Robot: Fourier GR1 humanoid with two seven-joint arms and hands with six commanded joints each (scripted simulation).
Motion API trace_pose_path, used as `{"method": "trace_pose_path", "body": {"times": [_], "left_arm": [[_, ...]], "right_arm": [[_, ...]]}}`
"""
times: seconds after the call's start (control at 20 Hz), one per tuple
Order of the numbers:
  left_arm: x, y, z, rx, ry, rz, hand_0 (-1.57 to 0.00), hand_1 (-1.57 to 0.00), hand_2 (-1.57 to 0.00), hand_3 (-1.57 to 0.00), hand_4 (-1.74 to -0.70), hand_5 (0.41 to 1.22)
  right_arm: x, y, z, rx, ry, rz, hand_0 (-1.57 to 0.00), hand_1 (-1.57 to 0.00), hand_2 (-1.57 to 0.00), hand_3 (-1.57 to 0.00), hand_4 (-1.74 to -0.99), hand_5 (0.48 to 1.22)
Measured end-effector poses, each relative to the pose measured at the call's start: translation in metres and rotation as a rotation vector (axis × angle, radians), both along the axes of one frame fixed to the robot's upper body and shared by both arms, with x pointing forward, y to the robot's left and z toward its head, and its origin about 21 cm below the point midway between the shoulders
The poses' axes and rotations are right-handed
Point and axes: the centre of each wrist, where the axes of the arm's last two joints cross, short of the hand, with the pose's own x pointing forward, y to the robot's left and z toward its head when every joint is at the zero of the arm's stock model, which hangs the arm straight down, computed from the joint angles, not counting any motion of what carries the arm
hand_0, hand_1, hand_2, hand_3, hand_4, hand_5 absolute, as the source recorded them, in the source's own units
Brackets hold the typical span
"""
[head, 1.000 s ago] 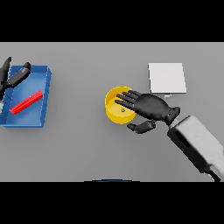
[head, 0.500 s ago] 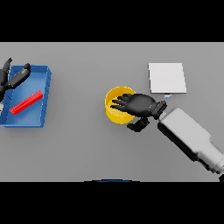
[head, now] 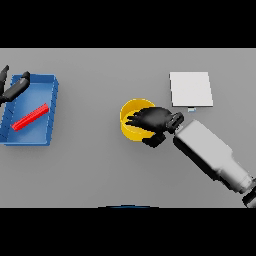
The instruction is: Pick up the red beaker and tilt it to pour out 1 green nut into yellow bowl. Pick up the yellow bowl and place it on the metallic measuring scale.
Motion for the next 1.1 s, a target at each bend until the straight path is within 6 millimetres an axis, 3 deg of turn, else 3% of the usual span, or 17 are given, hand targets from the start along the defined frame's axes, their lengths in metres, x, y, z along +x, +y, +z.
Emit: {"method": "trace_pose_path", "body": {"times": [0.05, 0.15, 0.25, 0.35, 0.5, 0.75, 0.9, 1.1], "left_arm": [[-0.002, 0.003, -0.003, 0.002, 0.001, 0.006, 0.00, 0.00, 0.00, 0.00, -0.72, 0.692], [0.001, 0.000, -0.002, -0.003, -0.001, -0.003, 0.00, 0.00, 0.00, 0.00, -0.72, 0.692], [0.000, 0.001, -0.002, 0.001, -0.008, -0.006, 0.00, 0.00, 0.00, 0.00, -0.72, 0.696], [0.001, 0.001, -0.001, -0.002, -0.010, -0.001, 0.00, 0.00, 0.00, 0.00, -0.73, 0.699], [0.001, 0.000, 0.000, 0.005, -0.010, -0.011, 0.00, 0.00, 0.00, 0.00, -0.72, 0.695], [0.003, -0.004, 0.004, 0.012, -0.008, -0.020, 0.00, 0.00, 0.00, 0.00, -0.72, 0.694], [0.002, 0.000, -0.004, 0.004, 0.008, -0.011, 0.00, 0.00, 0.00, 0.00, -0.72, 0.696], [0.002, 0.001, -0.003, 0.013, 0.007, -0.007, 0.00, 0.00, 0.00, 0.00, -0.72, 0.692]], "right_arm": [[-0.001, 0.000, -0.002, -0.004, 0.001, 0.003, -0.54, -0.47, -0.31, -0.26, -1.420, 0.943], [-0.005, -0.002, -0.003, -0.019, -0.009, 0.029, -0.91, -0.87, -0.69, -0.46, -1.512, 1.043], [-0.002, -0.004, -0.003, 0.007, 0.015, 0.039, -1.15, -1.12, -1.01, -0.72, -1.586, 1.107], [-0.002, -0.004, -0.001, 0.017, 0.008, 0.047, -1.30, -1.28, -1.16, -0.94, -1.640, 1.148], [-0.001, -0.006, 0.000, 0.020, -0.005, 0.062, -1.43, -1.42, -1.24, -1.18, -1.689, 1.184], [-0.001, -0.009, 0.005, 0.042, -0.023, 0.042, -1.53, -1.52, -1.32, -1.31, -1.724, 1.209], [-0.002, -0.015, 0.014, 0.062, -0.017, 0.021, -1.55, -1.55, -1.34, -1.33, -1.732, 1.215], [0.001, -0.021, 0.041, 0.084, -0.055, -0.029, -1.56, -1.56, -1.43, -1.23, -1.737, 1.218]]}}
